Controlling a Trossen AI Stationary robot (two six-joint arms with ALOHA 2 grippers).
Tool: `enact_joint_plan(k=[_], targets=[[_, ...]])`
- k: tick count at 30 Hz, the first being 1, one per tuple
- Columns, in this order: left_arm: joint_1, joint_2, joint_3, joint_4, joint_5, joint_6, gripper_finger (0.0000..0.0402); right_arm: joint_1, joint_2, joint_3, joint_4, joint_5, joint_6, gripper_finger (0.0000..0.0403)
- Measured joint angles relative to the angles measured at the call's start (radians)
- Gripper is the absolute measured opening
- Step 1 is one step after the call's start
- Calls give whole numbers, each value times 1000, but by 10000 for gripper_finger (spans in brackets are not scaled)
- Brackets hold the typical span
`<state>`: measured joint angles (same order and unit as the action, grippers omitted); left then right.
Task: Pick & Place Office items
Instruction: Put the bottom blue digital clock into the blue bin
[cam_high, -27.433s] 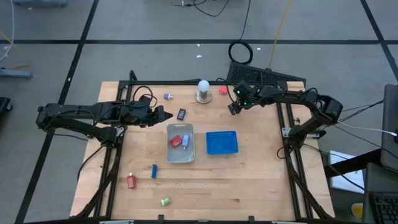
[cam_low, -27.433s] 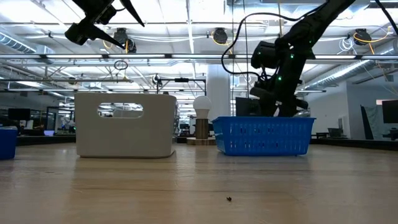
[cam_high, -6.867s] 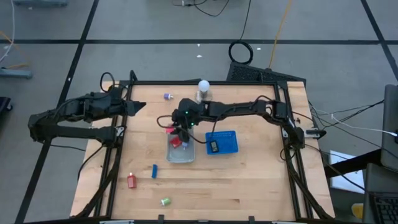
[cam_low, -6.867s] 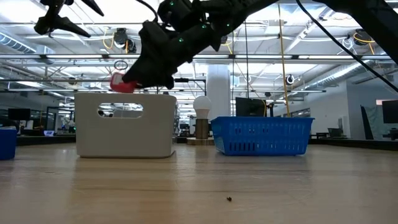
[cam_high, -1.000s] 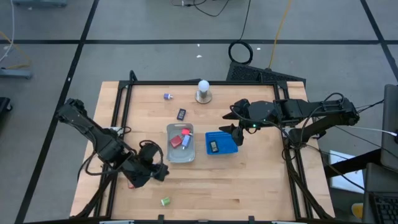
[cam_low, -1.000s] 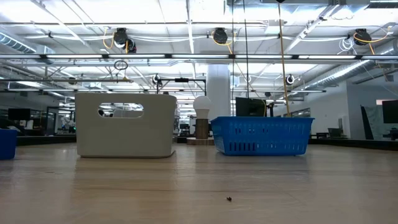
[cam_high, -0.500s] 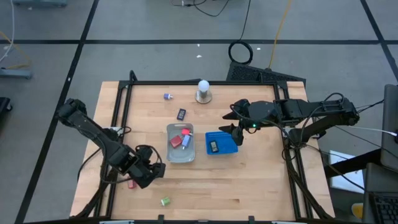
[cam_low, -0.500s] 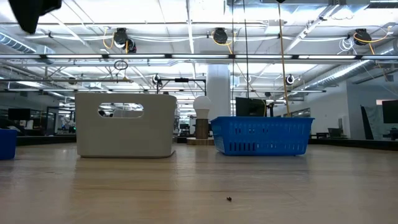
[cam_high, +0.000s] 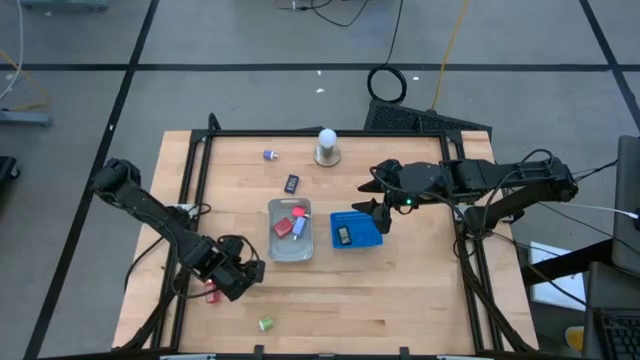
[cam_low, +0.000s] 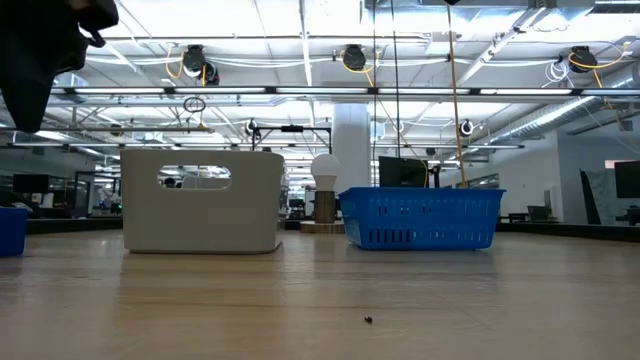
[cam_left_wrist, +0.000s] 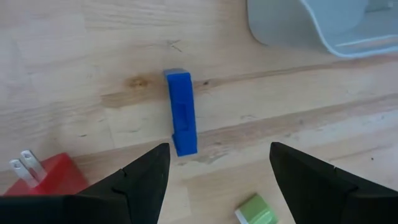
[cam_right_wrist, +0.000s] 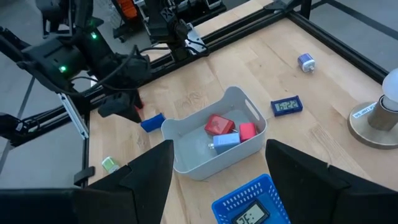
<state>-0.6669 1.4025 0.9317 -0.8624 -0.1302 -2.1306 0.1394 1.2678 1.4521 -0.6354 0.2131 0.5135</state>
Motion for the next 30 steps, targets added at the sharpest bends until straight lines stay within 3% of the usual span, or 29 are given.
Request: enact_joint_plan(k=[21,30], targets=[[68,0,-51,-14,64,33,280,0,0,0,7,-1,-3,249],[75,91,-51,29,149,59,280,0,0,0,7,0,-25,249]])
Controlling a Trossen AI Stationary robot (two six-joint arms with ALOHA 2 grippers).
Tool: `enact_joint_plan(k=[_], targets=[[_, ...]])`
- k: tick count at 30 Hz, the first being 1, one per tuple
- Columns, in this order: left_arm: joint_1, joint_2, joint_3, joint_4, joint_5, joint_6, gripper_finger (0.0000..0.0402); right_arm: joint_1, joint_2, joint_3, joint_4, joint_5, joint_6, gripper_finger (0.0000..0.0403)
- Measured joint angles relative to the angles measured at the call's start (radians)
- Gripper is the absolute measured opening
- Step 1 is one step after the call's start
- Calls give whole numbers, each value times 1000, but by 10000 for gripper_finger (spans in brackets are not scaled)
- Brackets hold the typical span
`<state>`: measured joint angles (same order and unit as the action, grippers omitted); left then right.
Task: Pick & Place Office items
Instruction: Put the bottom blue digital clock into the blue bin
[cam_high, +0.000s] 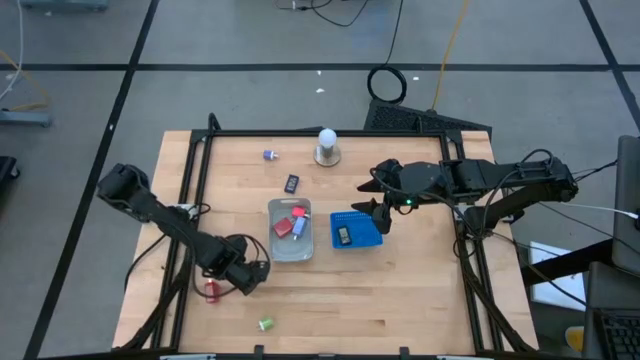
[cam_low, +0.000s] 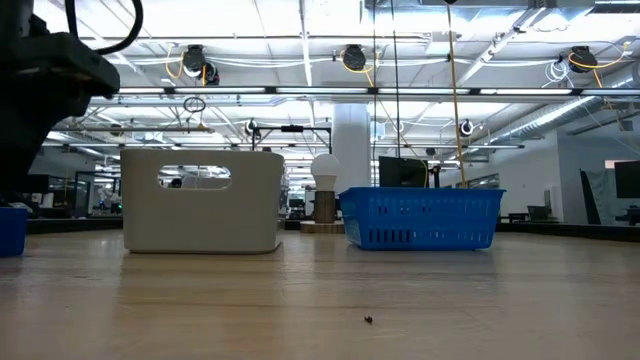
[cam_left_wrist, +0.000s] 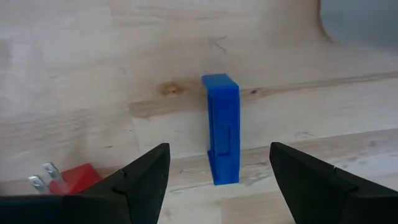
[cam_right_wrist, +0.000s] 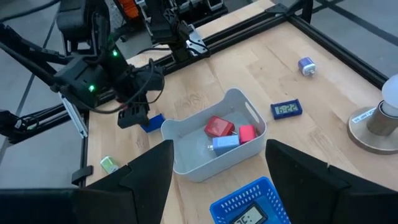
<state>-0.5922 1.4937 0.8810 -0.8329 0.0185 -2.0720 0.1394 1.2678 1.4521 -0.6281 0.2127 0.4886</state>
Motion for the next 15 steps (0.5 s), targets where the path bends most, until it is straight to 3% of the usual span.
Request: enact_joint_plan(k=[15], targets=[[5,111,1,29,16,-10,280,0,0,0,3,0,-3,249]])
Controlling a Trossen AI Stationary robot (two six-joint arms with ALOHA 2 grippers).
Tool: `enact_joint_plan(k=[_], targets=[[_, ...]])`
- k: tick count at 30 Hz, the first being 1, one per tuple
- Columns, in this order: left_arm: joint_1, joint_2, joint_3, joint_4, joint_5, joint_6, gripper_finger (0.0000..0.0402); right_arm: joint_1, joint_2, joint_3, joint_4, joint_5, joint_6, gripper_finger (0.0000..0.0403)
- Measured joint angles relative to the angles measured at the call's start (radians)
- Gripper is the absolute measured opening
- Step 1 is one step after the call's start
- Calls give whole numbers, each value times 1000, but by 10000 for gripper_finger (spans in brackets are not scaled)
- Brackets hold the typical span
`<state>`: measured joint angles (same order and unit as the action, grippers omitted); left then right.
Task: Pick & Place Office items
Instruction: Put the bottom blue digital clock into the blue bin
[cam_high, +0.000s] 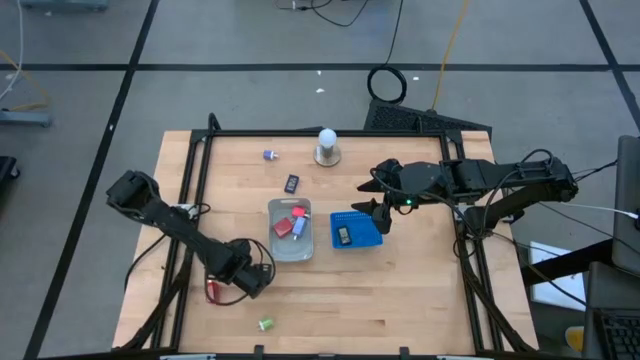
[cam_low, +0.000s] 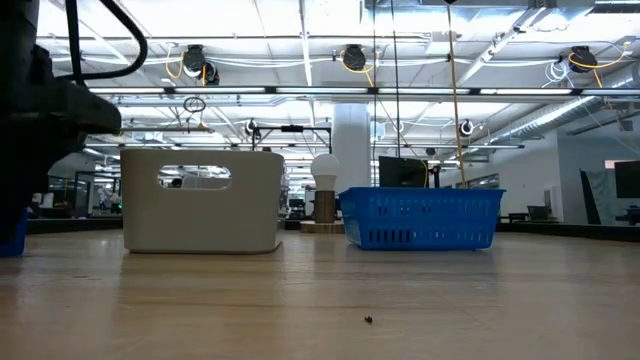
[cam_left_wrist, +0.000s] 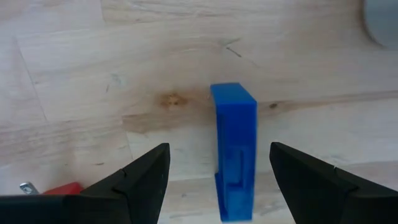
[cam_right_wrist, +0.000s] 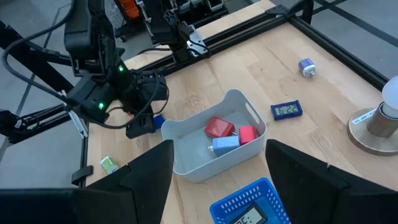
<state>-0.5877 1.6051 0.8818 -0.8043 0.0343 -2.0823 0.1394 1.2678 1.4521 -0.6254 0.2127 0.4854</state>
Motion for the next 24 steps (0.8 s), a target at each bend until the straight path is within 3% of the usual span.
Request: enact_joint_plan(k=[8,11,24], targets=[[5,34,0,-1,1,1,278,0,0,0,1,0,0,249],[10,46,1,7,-1,5,259,0,0,0,9,0,0,249],[16,54,2,51,-35,21,68,0,0,0,20,0,0,249]])
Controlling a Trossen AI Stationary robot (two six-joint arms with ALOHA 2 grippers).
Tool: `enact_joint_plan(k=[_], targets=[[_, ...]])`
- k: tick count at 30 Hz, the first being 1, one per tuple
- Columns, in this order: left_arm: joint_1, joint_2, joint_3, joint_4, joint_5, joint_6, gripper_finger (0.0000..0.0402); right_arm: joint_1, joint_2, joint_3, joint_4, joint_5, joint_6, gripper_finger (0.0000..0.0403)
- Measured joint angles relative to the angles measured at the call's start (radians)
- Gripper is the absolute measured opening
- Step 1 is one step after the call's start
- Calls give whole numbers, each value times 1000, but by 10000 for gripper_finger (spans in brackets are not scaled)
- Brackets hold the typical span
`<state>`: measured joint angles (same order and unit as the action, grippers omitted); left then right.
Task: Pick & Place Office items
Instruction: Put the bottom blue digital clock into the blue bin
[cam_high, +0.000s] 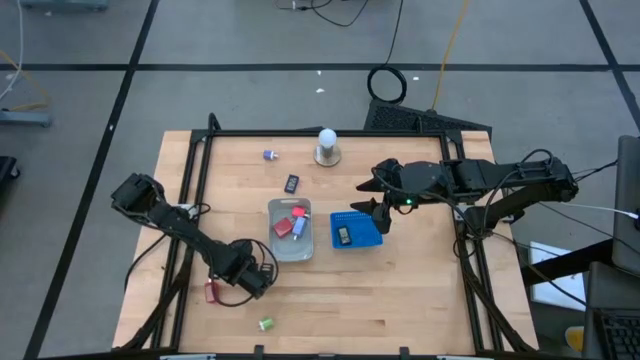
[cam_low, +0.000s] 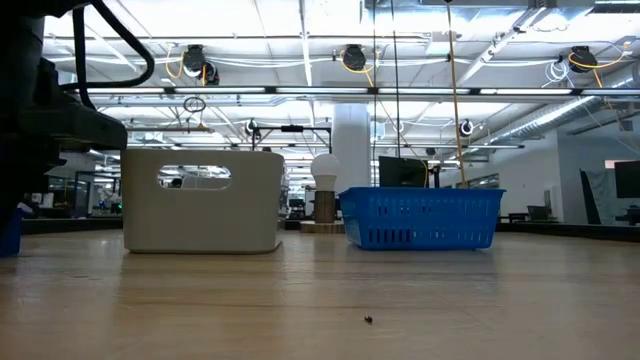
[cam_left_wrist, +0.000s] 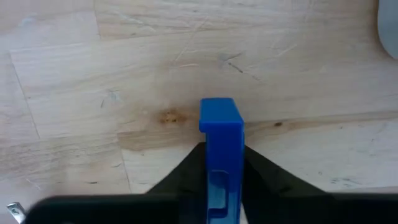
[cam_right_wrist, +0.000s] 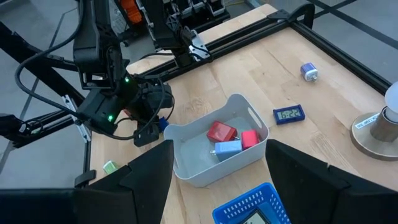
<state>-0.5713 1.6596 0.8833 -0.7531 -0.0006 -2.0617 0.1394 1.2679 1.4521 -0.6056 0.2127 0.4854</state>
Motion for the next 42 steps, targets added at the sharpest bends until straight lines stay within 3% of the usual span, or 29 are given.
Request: enact_joint_plan(k=[3,14,22,32,42], targets=[[0,0,0,1,-2,13,45,0,0,0,0,0,0,249],[1,2,16,-1,-13,74,45,0,0,0,0,0,2,249],[-12,2,94,-22,-47,129,45,0,0,0,-6,-1,11,249],[-52,2,342,-358,-90,185,45,0,0,0,-23,-3,12,249],[-70,2,614,-586,-296,230,45,0,0,0,-29,-4,12,249]])
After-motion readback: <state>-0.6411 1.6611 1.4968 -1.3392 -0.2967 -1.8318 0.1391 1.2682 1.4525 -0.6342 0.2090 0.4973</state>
